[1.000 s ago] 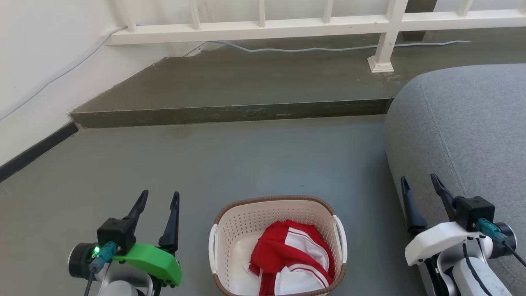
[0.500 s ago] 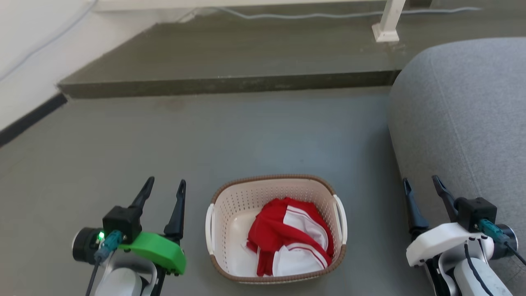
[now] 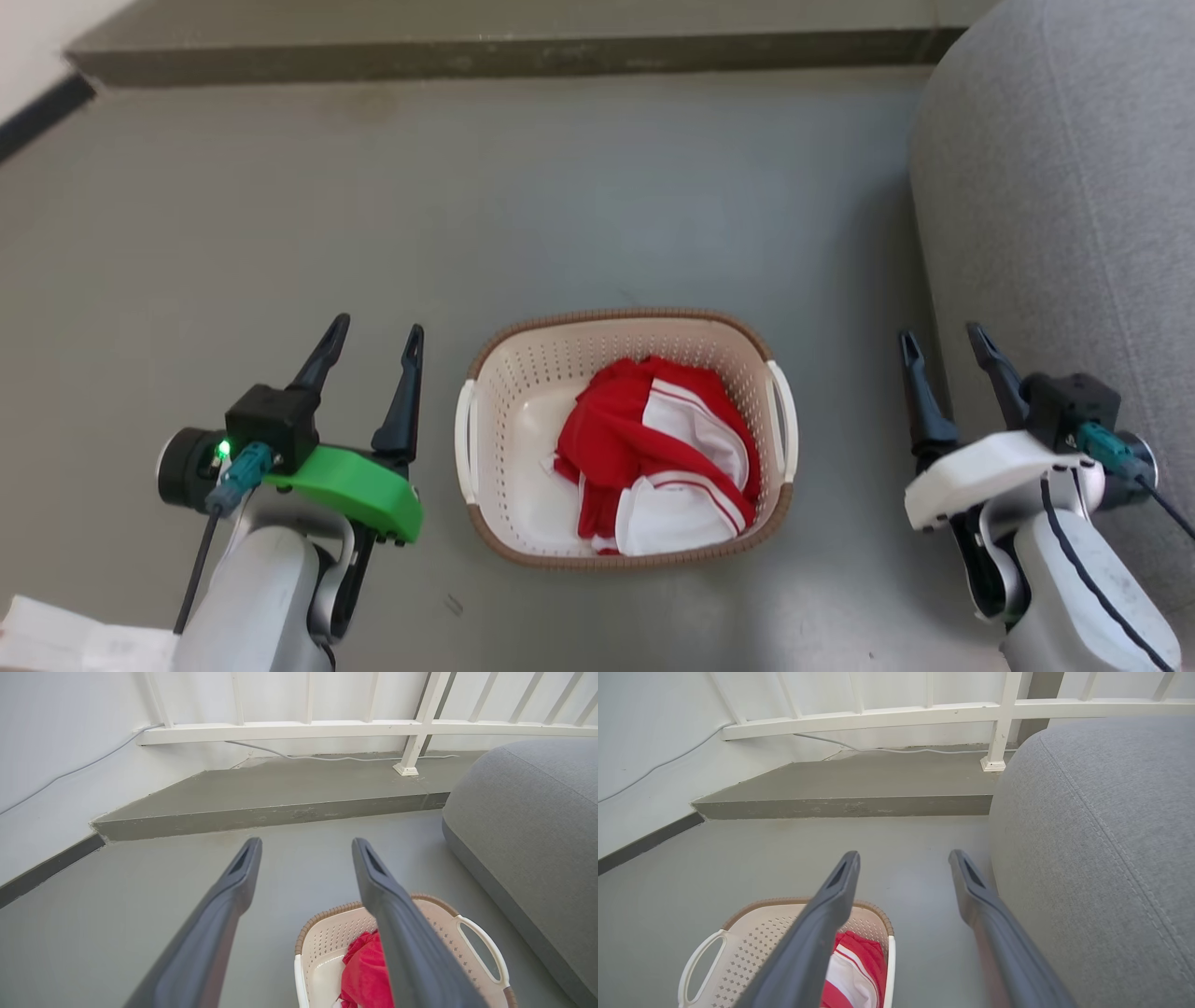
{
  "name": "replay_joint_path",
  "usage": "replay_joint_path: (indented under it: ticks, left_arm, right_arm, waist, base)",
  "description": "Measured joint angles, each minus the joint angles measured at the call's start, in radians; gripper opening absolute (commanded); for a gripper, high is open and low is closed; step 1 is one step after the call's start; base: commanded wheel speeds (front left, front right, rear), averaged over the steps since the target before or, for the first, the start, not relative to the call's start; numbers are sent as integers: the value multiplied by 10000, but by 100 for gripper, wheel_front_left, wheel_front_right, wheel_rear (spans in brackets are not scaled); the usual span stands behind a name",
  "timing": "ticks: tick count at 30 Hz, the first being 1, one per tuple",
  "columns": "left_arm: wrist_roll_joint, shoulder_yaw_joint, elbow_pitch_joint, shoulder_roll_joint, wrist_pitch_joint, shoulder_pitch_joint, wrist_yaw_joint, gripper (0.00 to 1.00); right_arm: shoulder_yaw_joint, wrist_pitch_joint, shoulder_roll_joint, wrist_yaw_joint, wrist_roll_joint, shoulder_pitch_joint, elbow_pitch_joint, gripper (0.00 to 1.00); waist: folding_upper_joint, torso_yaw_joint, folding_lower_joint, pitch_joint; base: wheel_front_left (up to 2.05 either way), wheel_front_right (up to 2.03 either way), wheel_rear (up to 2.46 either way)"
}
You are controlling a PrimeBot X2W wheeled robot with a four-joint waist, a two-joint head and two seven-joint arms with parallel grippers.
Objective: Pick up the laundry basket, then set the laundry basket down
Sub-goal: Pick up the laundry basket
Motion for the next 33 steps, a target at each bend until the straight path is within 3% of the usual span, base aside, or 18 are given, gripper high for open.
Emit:
replay_joint_path:
  ticks: [27, 33]
  left_arm:
    - [-12, -339, 1751, -525, 44, -3404, -573, 100]
    - [2, -633, 2650, -594, 127, -3983, -686, 100]
  right_arm:
    - [-173, -33, 144, 10, -63, -2695, 780, 100]
    - [-35, -40, 153, 209, -151, -3129, 1480, 100]
  waist:
    - [0, 314, 2, 3860]
    - [0, 402, 2, 4599]
  base:
    - [0, 0, 0]
    - [0, 0, 0]
